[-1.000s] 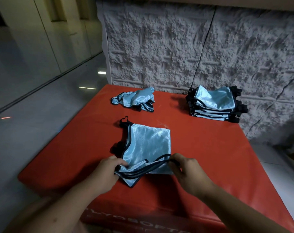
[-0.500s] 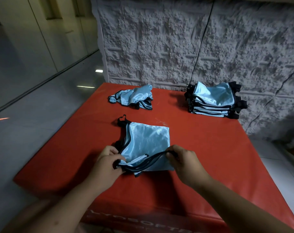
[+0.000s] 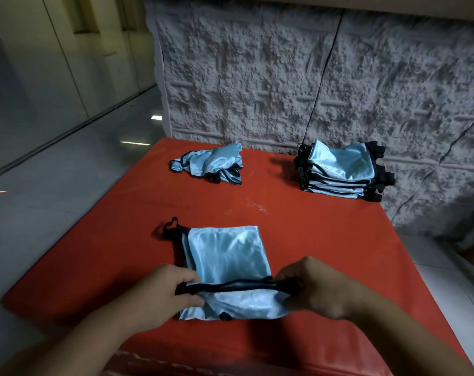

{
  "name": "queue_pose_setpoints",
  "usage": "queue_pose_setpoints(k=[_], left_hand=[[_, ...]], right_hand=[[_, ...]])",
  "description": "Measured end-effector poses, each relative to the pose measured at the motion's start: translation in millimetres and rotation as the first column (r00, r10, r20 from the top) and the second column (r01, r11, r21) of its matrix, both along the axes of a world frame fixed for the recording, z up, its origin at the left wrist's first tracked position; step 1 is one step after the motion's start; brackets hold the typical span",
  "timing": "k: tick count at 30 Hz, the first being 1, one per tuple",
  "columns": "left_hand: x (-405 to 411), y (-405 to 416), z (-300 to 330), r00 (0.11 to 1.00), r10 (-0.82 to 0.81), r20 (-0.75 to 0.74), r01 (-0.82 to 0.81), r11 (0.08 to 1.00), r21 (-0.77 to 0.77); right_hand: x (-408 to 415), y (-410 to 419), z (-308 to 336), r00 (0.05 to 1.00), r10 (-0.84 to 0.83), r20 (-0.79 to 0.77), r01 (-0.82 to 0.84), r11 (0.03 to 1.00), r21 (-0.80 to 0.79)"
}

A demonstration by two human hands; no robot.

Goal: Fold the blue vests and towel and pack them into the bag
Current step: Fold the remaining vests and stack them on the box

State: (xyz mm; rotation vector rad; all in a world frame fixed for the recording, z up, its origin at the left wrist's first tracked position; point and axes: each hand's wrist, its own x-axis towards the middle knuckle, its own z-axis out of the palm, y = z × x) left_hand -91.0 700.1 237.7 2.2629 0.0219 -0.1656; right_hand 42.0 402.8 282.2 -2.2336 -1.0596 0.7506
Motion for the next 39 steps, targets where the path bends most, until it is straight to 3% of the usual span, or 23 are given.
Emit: queue_pose_setpoints(k=[4,8,13,19,26,28,30,32,35,39], left_hand=[[24,6,13,0.991,0.099,0.094,-0.093,0.994,-0.066],[54,16,9,0.961,0.220,0.166,-0.221,0.975,-0.014],[89,39,-12,0.959,0.240,0.151,-0.258,0.959,0.113],[115,54,-33,0.954,0.264,0.141,-0.290,0.933,0.212],[131,53,-46,0.918,0.344,0.198,-0.389,0.880,0.272],[132,52,-43,0.910,0.354,0.217,-0.410,0.851,0.330],[134,50,-41,0.900,0.367,0.235,-0.431,0.830,0.353],[135,50,-39,0.885,0.392,0.250,-0.458,0.829,0.321],[135,50,-38,0.885,0.401,0.234,-0.457,0.844,0.280],[134,52,-29,0.887,0.298,0.352,-0.391,0.890,0.232]], right_hand=[[18,8,-13,0.965,-0.204,-0.166,0.239,0.944,0.227],[37,32,-27,0.880,-0.430,-0.202,0.475,0.810,0.344],[69,64,-58,0.809,-0.588,-0.014,0.561,0.765,0.316],[97,95,-77,0.778,-0.614,0.133,0.583,0.784,0.214],[113,107,-95,0.703,-0.650,0.288,0.677,0.736,0.008],[107,110,-84,0.659,-0.645,0.388,0.682,0.729,0.055],[90,119,-68,0.617,-0.640,0.459,0.603,0.758,0.246],[65,133,-59,0.686,-0.573,0.447,0.496,0.819,0.288],[30,149,-66,0.868,-0.401,0.291,0.415,0.910,0.016],[23,158,-80,0.883,-0.443,0.157,0.445,0.895,0.021]])
